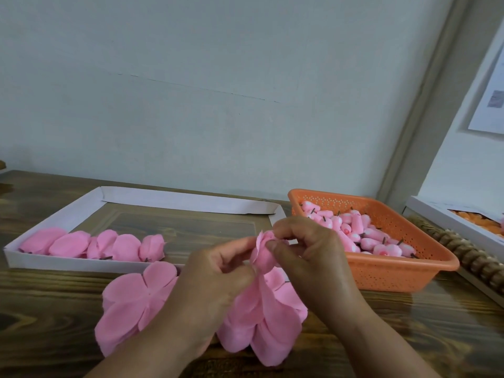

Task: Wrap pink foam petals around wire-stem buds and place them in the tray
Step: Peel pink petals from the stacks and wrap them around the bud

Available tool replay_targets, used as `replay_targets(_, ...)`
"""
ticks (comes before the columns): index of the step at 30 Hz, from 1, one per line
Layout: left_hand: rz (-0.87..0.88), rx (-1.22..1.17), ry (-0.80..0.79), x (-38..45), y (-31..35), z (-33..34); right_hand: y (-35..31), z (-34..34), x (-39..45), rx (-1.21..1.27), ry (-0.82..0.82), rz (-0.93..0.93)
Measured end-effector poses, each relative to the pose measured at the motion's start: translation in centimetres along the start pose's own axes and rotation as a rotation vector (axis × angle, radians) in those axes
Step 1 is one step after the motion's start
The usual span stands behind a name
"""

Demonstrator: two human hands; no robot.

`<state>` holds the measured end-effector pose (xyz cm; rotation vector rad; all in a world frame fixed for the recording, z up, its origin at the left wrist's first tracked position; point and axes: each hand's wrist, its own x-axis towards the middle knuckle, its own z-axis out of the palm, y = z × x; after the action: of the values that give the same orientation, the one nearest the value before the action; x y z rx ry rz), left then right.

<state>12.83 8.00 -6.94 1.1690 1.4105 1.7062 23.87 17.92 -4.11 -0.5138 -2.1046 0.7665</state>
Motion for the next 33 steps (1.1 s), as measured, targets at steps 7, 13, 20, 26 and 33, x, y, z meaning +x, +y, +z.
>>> replay_targets(7,0.158,0.197,0.056,-0.4,0.2,0.8,-0.2,0.1,-0.1,-0.025,0.000,0.032)
replay_targets(13,0.066,0.149,0.166,-0.4,0.0,0.6,-0.3,-0.5,0.0,-0.064,-0.088,-0.017)
replay_targets(20,-0.037,-0.138,0.069,0.2,-0.5,0.4,-0.5,-0.6,0.0,-0.010,-0.123,0.052)
replay_targets(26,-0.096,-0.194,-0.010,0.6,-0.6,0.0,-0.7,-0.9,0.2,0.215,-0.115,0.144)
replay_targets(33,-0.098,-0.166,-0.046,0.5,-0.7,-0.1,-0.5,-0.5,0.0,0.270,-0.057,0.132)
